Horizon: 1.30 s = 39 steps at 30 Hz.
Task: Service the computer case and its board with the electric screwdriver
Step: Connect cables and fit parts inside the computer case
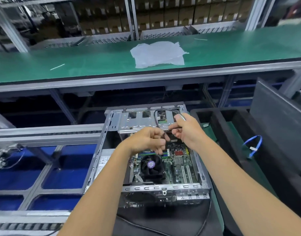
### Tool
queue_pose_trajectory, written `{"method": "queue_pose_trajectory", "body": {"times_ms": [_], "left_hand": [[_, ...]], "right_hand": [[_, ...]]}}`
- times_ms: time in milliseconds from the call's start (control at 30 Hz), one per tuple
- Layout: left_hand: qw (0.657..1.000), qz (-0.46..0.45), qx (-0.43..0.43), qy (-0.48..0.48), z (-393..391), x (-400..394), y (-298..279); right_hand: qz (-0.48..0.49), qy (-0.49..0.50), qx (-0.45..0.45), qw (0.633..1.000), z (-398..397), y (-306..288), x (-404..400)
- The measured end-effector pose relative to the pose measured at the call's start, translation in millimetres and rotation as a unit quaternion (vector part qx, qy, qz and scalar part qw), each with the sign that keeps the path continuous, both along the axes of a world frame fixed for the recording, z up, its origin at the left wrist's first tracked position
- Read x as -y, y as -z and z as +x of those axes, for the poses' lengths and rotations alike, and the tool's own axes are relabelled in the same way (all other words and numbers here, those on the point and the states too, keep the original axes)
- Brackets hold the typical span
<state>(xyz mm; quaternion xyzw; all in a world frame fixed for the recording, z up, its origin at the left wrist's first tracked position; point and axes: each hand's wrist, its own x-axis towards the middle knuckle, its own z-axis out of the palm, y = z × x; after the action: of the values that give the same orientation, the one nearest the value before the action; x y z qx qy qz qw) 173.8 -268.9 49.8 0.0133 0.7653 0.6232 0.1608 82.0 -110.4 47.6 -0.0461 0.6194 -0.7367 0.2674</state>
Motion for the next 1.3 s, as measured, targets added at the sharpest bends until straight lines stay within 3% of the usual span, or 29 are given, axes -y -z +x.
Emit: {"method": "queue_pose_trajectory", "body": {"times_ms": [33,100,167,233,267,333,400,533,633,733,800,867,967,1100,1200,1300], "left_hand": [[1.0,0.015,-0.005,-0.021,-1.8,4.2,0.5],[0.997,0.032,-0.018,-0.07,-6.9,14.1,-0.9],[0.993,0.014,-0.049,-0.104,-12.9,24.2,-4.8],[0.987,0.015,-0.095,-0.131,-19.6,33.0,-8.5],[0.983,0.02,-0.12,-0.141,-23.1,36.9,-10.7],[0.977,0.029,-0.159,-0.141,-29.3,44.6,-15.0],[0.973,0.04,-0.187,-0.127,-34.7,49.2,-18.2],[0.964,0.043,-0.203,-0.167,-46.5,46.7,-14.9],[0.964,0.101,-0.166,-0.183,-56.9,35.7,-9.7],[0.988,0.1,-0.11,-0.041,-64.9,17.6,0.7],[0.994,0.069,-0.019,0.08,-62.5,-0.9,8.6],[0.983,0.034,0.055,0.172,-60.7,-14.3,17.2],[0.952,-0.092,0.064,0.286,-53.4,-16.0,22.2],[0.922,-0.189,0.122,0.316,-48.2,-7.0,20.9],[0.922,-0.261,0.048,0.282,-45.0,-4.5,12.7],[0.967,-0.17,-0.006,0.188,-41.7,-1.5,1.4]], "right_hand": [[0.028,0.01,-0.01,0.999,-0.1,0.0,2.1],[0.179,0.038,-0.111,0.977,-0.2,0.7,5.9],[0.356,0.067,-0.279,0.889,0.1,2.5,8.1],[0.375,0.065,-0.425,0.822,5.3,-1.7,13.3],[0.332,0.041,-0.446,0.83,7.2,-5.7,17.9],[0.194,-0.038,-0.348,0.916,13.8,-18.0,27.4],[0.088,-0.068,-0.244,0.963,15.7,-24.4,31.6],[0.012,-0.092,-0.18,0.979,16.5,-27.8,27.8],[-0.036,-0.094,-0.128,0.987,14.2,-29.9,23.8],[-0.084,-0.084,-0.1,0.988,6.8,-30.5,15.2],[-0.123,-0.05,-0.066,0.989,1.9,-28.5,7.8],[-0.168,-0.006,-0.027,0.985,-4.5,-25.4,-1.3],[-0.213,0.05,0.018,0.976,-13.5,-20.1,-15.7],[-0.184,0.075,0.037,0.979,-21.0,-12.3,-17.3],[-0.078,0.033,0.008,0.996,-19.4,-6.5,-8.6],[0.068,-0.078,-0.047,0.994,-12.8,-2.4,1.1]]}}
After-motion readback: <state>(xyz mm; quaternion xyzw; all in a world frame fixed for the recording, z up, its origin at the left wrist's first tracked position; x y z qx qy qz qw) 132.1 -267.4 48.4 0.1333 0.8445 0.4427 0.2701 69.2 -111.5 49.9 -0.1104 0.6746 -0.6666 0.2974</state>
